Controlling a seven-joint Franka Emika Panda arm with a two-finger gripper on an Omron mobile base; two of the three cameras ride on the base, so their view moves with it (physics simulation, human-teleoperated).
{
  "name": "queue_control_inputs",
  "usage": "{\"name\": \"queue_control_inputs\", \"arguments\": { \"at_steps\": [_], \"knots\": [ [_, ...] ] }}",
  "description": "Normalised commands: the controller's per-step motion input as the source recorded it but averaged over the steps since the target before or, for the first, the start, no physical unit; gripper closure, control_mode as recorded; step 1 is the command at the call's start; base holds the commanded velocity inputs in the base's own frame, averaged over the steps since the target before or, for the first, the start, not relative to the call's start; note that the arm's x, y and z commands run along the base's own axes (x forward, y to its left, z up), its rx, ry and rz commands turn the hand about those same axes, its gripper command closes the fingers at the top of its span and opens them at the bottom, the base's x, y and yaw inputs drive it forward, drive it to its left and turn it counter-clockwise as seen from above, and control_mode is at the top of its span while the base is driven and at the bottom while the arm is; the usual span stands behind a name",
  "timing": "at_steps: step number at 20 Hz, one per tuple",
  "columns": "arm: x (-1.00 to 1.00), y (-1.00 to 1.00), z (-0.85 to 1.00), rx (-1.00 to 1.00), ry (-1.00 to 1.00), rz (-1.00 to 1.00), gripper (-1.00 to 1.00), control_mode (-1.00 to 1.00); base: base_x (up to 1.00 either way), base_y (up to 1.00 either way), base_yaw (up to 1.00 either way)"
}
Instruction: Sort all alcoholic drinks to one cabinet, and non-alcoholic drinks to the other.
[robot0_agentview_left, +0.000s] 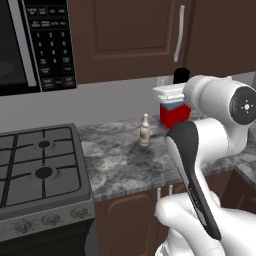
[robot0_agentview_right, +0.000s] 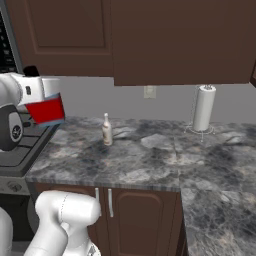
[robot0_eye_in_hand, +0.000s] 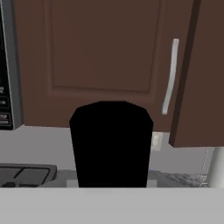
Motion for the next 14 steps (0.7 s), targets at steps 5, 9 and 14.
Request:
{"name": "queue_control_inputs", "arguments": {
  "at_steps": [5, 9, 14],
  "knots": [
    [-0.04, 0.00, 0.09, 0.00, 0.01, 0.00, 1.00, -1.00, 0.00, 0.00, 0.00],
    [-0.07, 0.00, 0.00, 0.00, 0.04, 0.00, 1.00, -1.00, 0.00, 0.00, 0.00],
    [-0.07, 0.03, 0.00, 0.00, 0.03, 0.00, 1.00, 1.00, -0.08, 0.00, 0.00]
  ]
}}
